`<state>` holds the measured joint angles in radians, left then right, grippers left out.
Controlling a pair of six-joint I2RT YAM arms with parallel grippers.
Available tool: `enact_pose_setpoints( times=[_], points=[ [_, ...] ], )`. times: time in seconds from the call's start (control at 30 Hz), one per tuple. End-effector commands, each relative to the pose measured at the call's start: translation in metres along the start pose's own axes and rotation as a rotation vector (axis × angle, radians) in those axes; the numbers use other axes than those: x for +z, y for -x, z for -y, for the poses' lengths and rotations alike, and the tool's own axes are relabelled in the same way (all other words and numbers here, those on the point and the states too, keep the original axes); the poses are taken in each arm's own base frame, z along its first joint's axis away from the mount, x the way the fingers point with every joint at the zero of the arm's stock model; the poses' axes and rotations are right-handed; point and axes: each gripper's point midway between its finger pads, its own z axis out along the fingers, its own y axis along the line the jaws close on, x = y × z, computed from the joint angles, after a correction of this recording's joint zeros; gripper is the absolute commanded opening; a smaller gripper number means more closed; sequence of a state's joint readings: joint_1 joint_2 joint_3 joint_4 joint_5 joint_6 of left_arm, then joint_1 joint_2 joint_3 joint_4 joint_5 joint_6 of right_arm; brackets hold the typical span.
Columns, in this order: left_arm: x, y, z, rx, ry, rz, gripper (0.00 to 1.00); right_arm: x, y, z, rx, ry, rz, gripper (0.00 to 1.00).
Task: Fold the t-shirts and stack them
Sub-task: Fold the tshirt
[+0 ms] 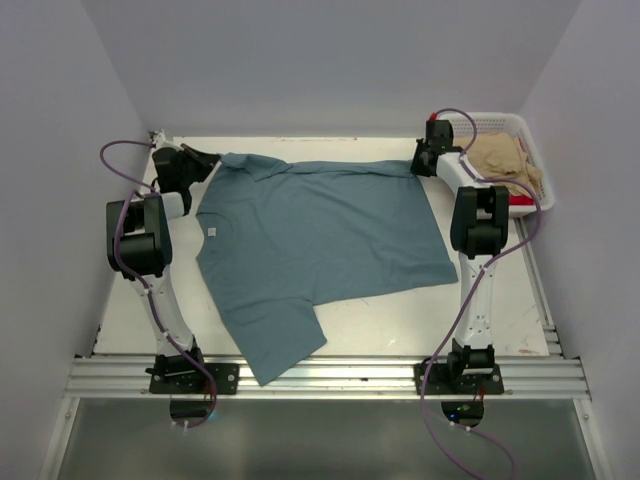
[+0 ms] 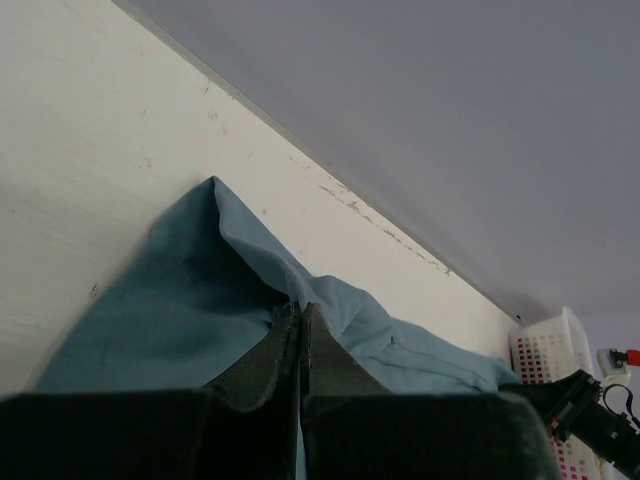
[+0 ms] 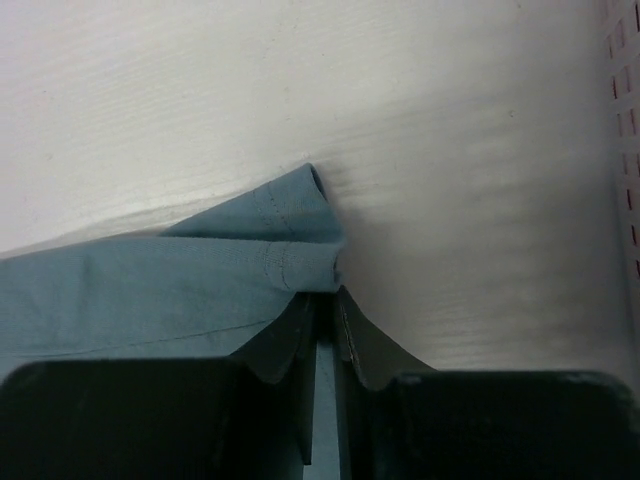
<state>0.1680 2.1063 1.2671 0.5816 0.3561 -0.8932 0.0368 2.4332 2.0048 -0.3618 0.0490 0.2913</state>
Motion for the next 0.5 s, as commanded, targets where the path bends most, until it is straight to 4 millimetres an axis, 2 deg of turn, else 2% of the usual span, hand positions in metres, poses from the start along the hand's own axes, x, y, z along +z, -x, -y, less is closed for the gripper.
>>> enact_pose_setpoints(
  times=[0.0,0.13,0.17,0.2,0.3,0.37,0.47],
  points=[
    [-0.010,0.026,0.030,0.070,-0.076,0.064,0.00,-0.016,0.026,-0.007,0.009,0.037,0.063,0.11],
    [-0.010,0.027,0.031,0.069,-0.077,0.065,0.00,-0.024,0.034,-0.008,-0.003,0.038,0.086,0.12],
    [-0.010,0.027,0.031,0.071,-0.078,0.066,0.00,-0.026,0.035,-0.007,-0.007,0.036,0.089,0.18],
    [-0.010,0.027,0.031,0.071,-0.078,0.064,0.00,-0.027,0.037,-0.006,-0.014,0.031,0.095,0.34],
    [-0.010,0.026,0.032,0.070,-0.082,0.062,0.00,-0.030,0.043,-0.006,-0.019,0.025,0.104,0.45],
    [-0.010,0.027,0.032,0.070,-0.084,0.063,0.00,-0.029,0.043,-0.005,-0.021,0.021,0.101,0.46],
    [-0.010,0.026,0.032,0.069,-0.083,0.060,0.00,-0.028,0.045,-0.007,-0.021,0.025,0.106,0.42]
  ],
)
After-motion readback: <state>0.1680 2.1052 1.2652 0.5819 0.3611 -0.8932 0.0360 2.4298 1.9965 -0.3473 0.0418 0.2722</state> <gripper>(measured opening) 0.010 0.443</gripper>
